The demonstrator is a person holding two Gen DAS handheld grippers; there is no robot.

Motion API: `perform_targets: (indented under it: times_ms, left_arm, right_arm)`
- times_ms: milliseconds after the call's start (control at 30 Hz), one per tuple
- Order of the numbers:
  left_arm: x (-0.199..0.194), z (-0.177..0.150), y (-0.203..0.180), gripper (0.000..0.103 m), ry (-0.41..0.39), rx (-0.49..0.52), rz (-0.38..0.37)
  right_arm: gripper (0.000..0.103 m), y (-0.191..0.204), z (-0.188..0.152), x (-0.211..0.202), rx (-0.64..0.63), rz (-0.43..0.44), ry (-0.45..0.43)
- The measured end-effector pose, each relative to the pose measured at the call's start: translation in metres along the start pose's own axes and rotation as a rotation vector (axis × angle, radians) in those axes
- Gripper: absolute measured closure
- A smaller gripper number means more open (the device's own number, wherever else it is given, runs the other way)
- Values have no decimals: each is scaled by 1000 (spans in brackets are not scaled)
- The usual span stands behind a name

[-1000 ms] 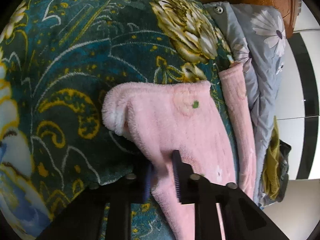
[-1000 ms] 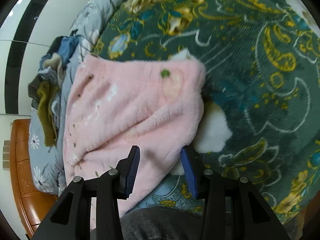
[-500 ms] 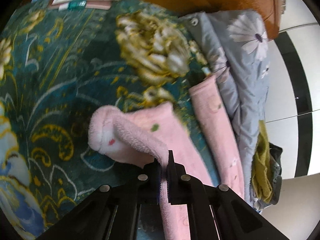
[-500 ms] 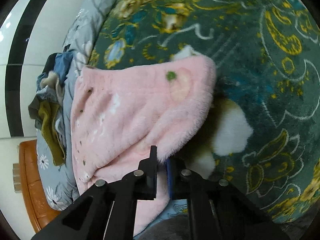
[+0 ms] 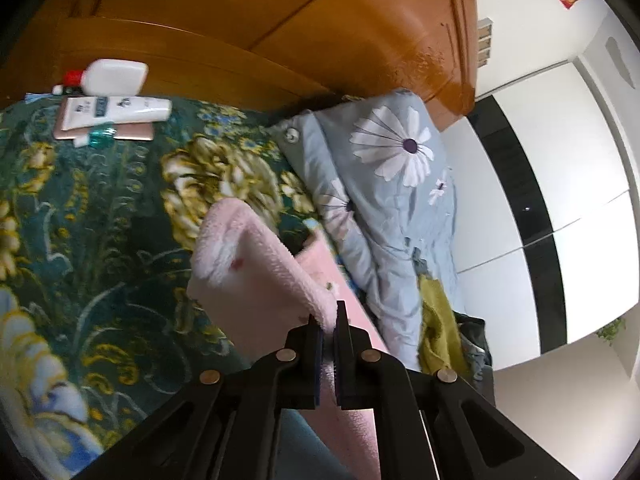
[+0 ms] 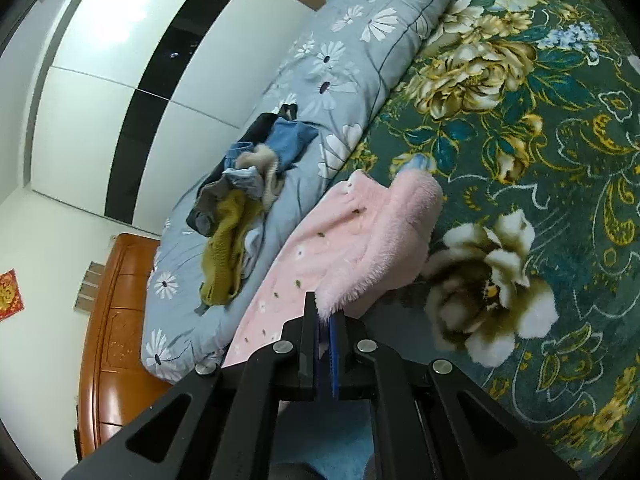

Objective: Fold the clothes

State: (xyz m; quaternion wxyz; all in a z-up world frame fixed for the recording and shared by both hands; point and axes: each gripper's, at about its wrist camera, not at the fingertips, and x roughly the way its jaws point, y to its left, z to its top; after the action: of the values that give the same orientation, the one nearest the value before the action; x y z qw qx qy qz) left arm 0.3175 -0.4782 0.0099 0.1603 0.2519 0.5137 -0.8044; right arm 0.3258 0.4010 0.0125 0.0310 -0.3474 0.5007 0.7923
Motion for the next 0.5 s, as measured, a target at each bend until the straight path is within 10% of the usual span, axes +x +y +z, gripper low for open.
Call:
perform_targets:
  times_ms: [500]
  left_arm:
    - [39, 24, -42, 99, 55, -15, 93]
  right_arm:
    - [99, 38, 27, 31, -49, -8, 0]
